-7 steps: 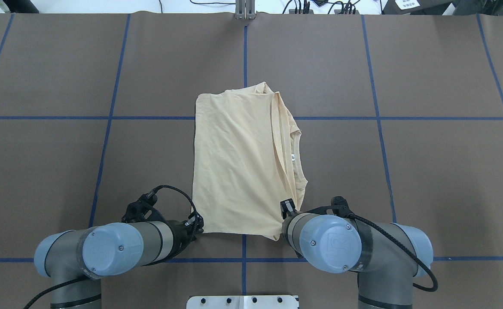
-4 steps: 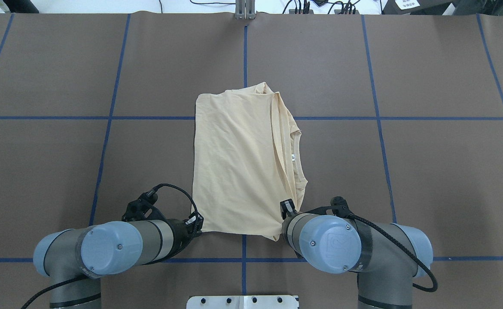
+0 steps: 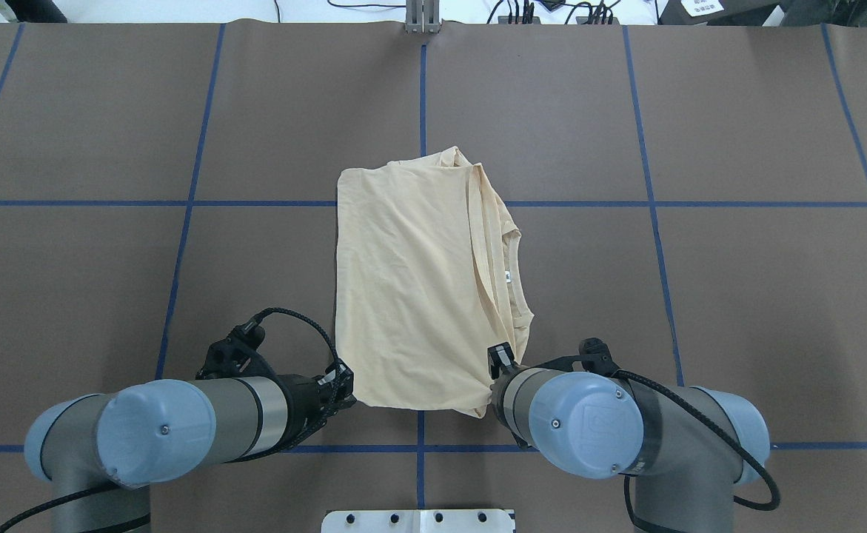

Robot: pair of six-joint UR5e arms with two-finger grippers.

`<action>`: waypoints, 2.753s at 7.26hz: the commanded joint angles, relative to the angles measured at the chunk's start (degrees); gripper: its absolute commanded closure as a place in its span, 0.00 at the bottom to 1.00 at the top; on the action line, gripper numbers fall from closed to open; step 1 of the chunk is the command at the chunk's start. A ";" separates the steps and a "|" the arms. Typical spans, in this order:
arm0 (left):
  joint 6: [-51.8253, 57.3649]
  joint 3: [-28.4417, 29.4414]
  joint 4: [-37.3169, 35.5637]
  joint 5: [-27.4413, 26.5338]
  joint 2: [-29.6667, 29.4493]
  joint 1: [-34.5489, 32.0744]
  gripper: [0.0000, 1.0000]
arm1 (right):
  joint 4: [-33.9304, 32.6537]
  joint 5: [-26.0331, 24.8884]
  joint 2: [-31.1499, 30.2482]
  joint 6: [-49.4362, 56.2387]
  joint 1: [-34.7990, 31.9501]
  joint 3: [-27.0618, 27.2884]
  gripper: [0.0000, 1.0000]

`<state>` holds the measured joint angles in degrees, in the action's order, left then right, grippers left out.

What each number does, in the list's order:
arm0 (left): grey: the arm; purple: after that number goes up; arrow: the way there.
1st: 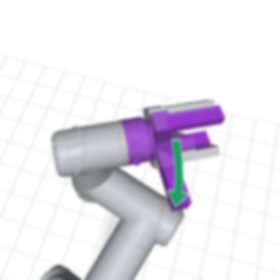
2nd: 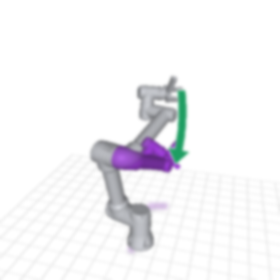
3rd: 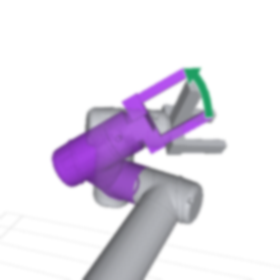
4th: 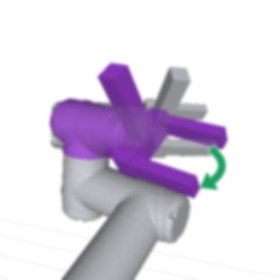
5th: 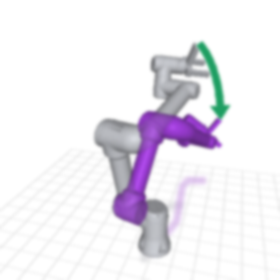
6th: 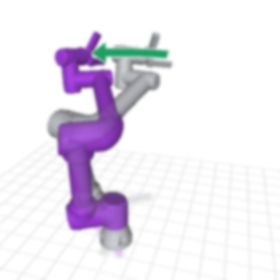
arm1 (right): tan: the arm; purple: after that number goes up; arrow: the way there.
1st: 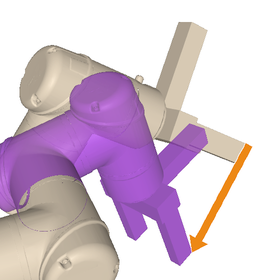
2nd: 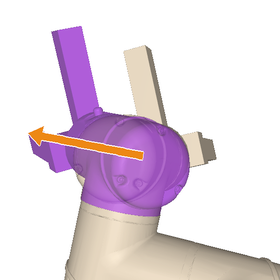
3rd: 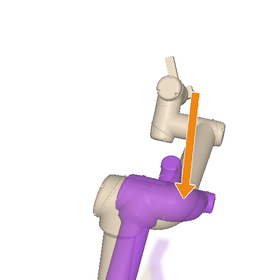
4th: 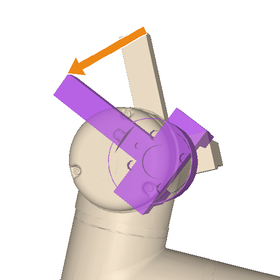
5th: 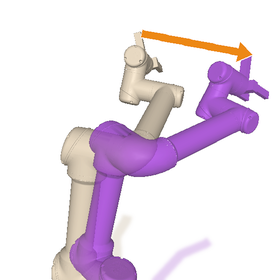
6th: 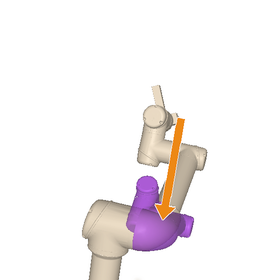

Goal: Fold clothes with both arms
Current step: 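Grasp the near edge of the folded shirt with both grippers, then lift the near edge with both grippers and fold it over toward the far edge, then lay the folded edge down and open both grippers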

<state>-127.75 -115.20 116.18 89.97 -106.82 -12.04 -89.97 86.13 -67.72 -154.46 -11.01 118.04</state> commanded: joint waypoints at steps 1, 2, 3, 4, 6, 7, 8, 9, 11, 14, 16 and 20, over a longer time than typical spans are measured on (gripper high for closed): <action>-0.22 -6.93 -2.69 3.61 2.40 0.27 1.00 | -5.72 0.17 -0.31 -0.14 1.25 6.74 1.00; 0.65 -8.62 -6.28 3.81 1.54 -0.34 1.00 | -5.83 2.70 0.57 -0.05 -0.66 7.46 1.00; 3.45 -8.21 -6.49 3.81 0.83 -4.35 1.00 | -5.48 8.81 0.66 1.25 -6.60 6.08 1.00; 8.78 -6.55 -6.84 3.98 -1.70 -9.87 1.00 | -5.57 14.01 2.92 5.44 -12.40 3.89 1.00; 16.91 0.28 -6.67 10.03 -6.08 -18.68 1.00 | -4.17 16.34 10.03 9.42 -18.76 -7.24 1.00; 17.18 4.85 -5.80 10.05 -8.12 -19.85 1.00 | -4.07 19.22 12.15 11.96 -21.57 -11.04 1.00; 18.58 8.37 -3.62 9.96 -9.53 -21.17 1.00 | -4.16 21.77 14.87 14.17 -24.03 -15.08 1.00; 19.12 11.98 -2.46 9.96 -11.46 -22.74 1.00 | -2.94 22.14 18.47 15.67 -25.19 -21.03 1.00; 19.03 20.32 2.44 9.96 -14.81 -23.99 1.00 | 4.61 24.42 20.87 17.16 -27.65 -29.50 1.00; 20.69 27.82 6.60 9.61 -18.23 -26.09 1.00 | 5.41 25.75 23.95 23.05 -29.50 -37.25 1.00; 20.97 29.85 6.78 9.44 -19.12 -26.36 1.00 | 7.35 25.93 25.52 24.73 -30.03 -41.02 1.00; 25.77 41.27 11.16 5.30 -23.87 -30.12 0.39 | 16.22 27.33 33.94 32.26 -35.20 -58.32 0.00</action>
<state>-104.79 -76.66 126.43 96.00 -129.89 -40.02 -75.87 113.32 -36.69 -125.24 -44.26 64.79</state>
